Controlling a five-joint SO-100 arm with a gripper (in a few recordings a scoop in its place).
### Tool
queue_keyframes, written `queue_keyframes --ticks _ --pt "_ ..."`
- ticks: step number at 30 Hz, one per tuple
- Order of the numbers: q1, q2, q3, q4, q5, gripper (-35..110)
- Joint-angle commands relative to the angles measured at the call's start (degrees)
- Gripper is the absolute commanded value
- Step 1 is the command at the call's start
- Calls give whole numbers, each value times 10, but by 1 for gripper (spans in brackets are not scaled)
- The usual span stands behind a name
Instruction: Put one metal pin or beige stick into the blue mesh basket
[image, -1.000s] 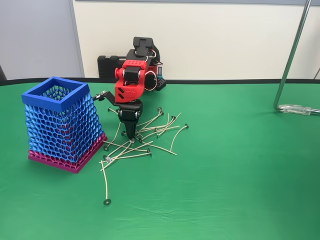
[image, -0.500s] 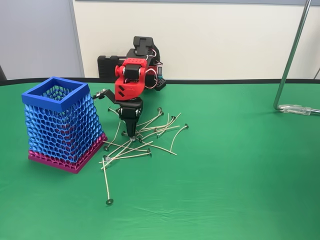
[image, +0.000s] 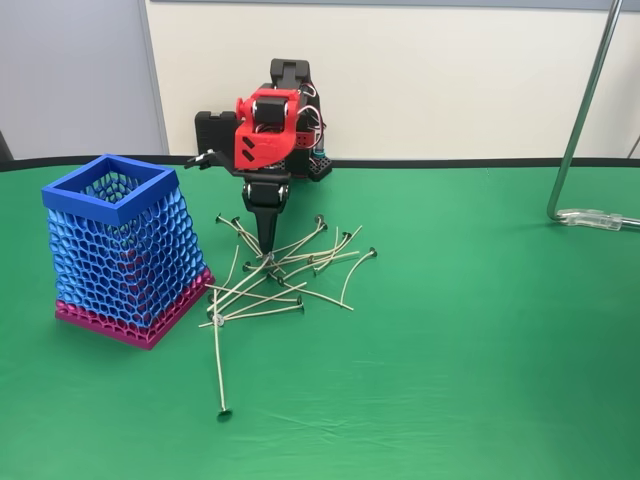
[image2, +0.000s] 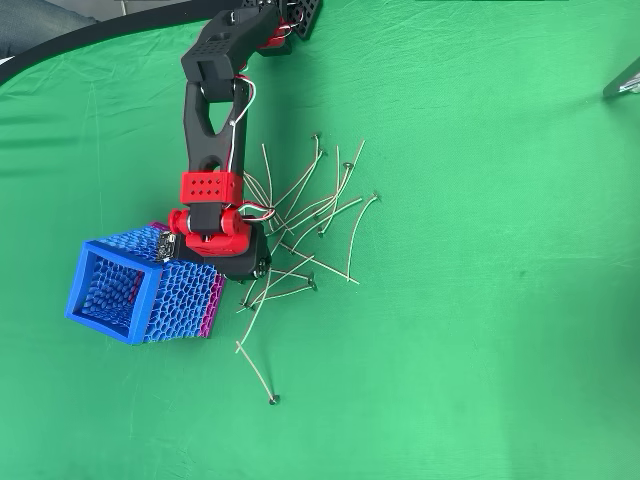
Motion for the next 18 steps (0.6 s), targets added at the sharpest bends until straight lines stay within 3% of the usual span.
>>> queue_keyframes --ticks 1,10,18 --pt "-10 83 4 6 -8 1" --pt "-2 255 41 7 -18 1" --pt "91 357 15 7 -49 1"
